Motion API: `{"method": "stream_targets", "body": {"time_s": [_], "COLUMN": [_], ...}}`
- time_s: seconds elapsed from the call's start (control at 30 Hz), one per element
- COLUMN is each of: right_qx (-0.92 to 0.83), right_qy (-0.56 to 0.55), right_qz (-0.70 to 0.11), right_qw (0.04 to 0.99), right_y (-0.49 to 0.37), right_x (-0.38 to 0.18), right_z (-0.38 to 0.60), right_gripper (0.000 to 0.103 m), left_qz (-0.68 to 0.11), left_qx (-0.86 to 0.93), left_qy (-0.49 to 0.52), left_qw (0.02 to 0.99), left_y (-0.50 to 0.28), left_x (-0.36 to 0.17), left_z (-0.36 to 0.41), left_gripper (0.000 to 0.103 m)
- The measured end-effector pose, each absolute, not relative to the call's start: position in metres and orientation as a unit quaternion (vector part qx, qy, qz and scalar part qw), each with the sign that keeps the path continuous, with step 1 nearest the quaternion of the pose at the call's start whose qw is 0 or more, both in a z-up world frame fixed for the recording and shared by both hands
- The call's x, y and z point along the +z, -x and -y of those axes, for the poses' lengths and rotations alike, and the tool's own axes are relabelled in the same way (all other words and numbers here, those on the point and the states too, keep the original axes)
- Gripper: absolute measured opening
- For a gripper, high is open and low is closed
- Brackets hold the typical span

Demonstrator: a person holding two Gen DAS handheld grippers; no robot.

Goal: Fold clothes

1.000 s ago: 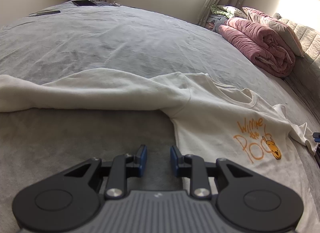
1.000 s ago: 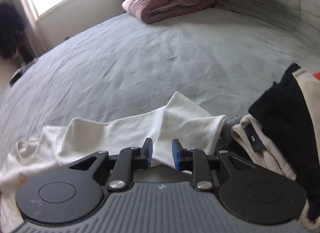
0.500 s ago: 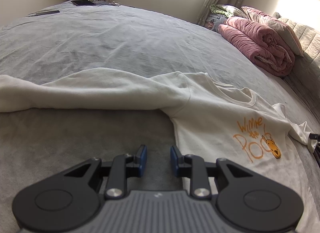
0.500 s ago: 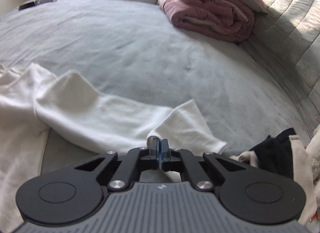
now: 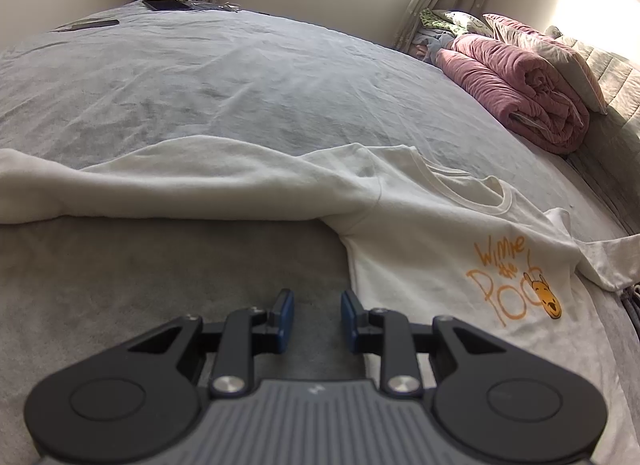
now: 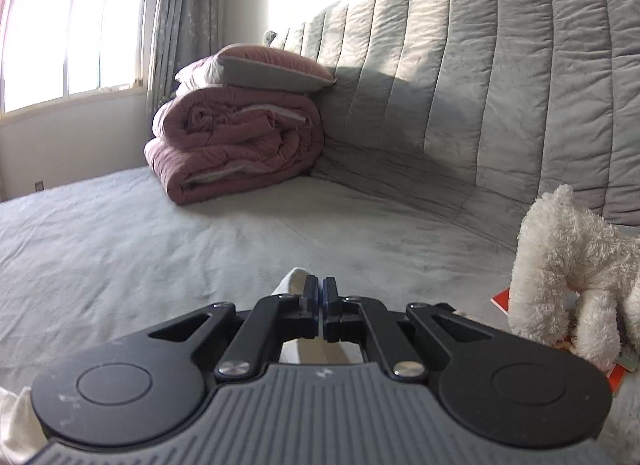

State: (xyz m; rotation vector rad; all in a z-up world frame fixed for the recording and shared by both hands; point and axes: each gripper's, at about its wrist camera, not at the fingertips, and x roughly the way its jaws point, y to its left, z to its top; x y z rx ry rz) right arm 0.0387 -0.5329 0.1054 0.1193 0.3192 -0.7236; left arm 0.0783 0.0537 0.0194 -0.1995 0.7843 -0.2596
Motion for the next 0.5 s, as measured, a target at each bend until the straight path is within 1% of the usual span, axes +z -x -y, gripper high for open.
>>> {"method": "stream_targets", "body": {"time_s": [0.07,0.13,0.17,0.2,0.27,0.4,0.5], "right_qx": [-0.363,-0.376,-0.383,-0.392,-0.409,-0.375,-0.289], "right_qy": [-0.052,-0.049,-0.047,-0.042,-0.032,-0.022,-0.001], "right_qz": [-0.138,-0.155,-0.17,-0.18,-0.198,-0.183,-0.206], "right_qw": [0.92,0.912,0.907,0.901,0.89,0.908,0.935], "right_y": [-0.038,-0.043,-0.047,-0.048,-0.051,-0.053,-0.065], "right_x": [0.108,0.103,0.099,0.095,0.089,0.097,0.093], "right_z": [0.535,0.541,0.544,0.544,0.544,0.523,0.494], "right_gripper": [0.0,0.002,0.005,0.006,0.013,0.013,0.014], "left_qz": [-0.38,-0.38,-0.38,-0.379,-0.374,-0.351,-0.336], "left_qx": [-0.126,-0.127,-0.127,-0.127,-0.132,-0.148,-0.161], "left_qy": [0.098,0.098,0.098,0.098,0.096,0.094,0.094], "left_qw": [0.911,0.911,0.911,0.911,0.913,0.92,0.923], "left_y": [-0.078,-0.079,-0.079,-0.079,-0.079,-0.078,-0.086], "left_x": [0.019,0.019,0.02,0.02,0.024,0.035,0.045], "left_z": [-0.054,-0.055,-0.055,-0.054,-0.055,-0.057,-0.057], "left_gripper": [0.027,0.027,0.027,0.027,0.027,0.034,0.035]}}
